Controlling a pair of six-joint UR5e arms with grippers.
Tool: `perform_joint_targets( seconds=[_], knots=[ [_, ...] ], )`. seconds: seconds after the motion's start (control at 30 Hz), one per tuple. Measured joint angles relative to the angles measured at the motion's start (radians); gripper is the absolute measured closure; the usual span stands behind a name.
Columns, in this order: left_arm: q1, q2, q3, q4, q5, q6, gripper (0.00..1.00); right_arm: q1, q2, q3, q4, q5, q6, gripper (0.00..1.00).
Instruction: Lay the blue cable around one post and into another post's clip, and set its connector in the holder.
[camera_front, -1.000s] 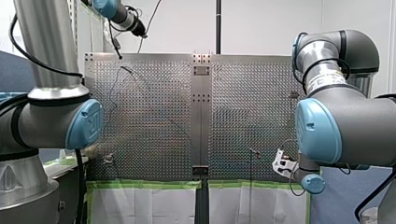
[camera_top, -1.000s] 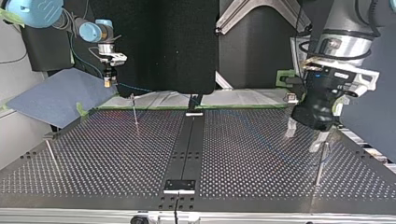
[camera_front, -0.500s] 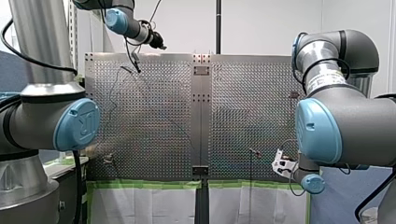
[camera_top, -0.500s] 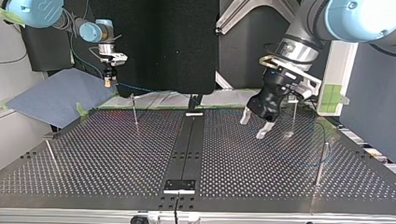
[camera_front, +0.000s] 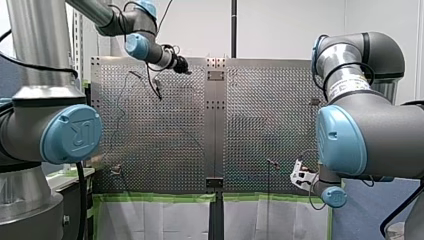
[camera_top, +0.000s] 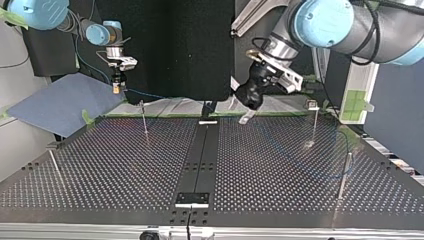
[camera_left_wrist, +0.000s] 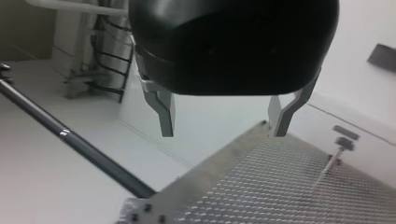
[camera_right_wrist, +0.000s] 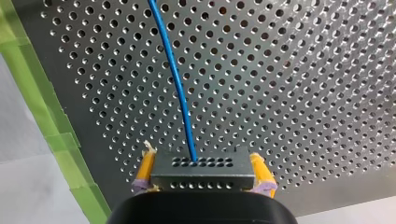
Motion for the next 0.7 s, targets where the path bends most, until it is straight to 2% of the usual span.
perform_joint_targets(
  seconds=[0.3, 0.53, 0.7],
  knots=[
    [-0.086, -0.073, -0.086, 0.086, -0.007, 0.009, 0.01, 0.001, 0.0, -0.001, 0.0, 0.001, -0.004, 1.0],
    [-0.155, -0.141, -0.155, 0.155, -0.06, 0.042, 0.01, 0.004, 0.0, -0.001, 0.001, 0.0, -0.007, 1.0],
    [-0.185, -0.179, -0.193, 0.193, -0.089, 0.05, 0.01, 0.006, 0.0, -0.001, 0.002, 0.0, -0.007, 1.0]
  ],
)
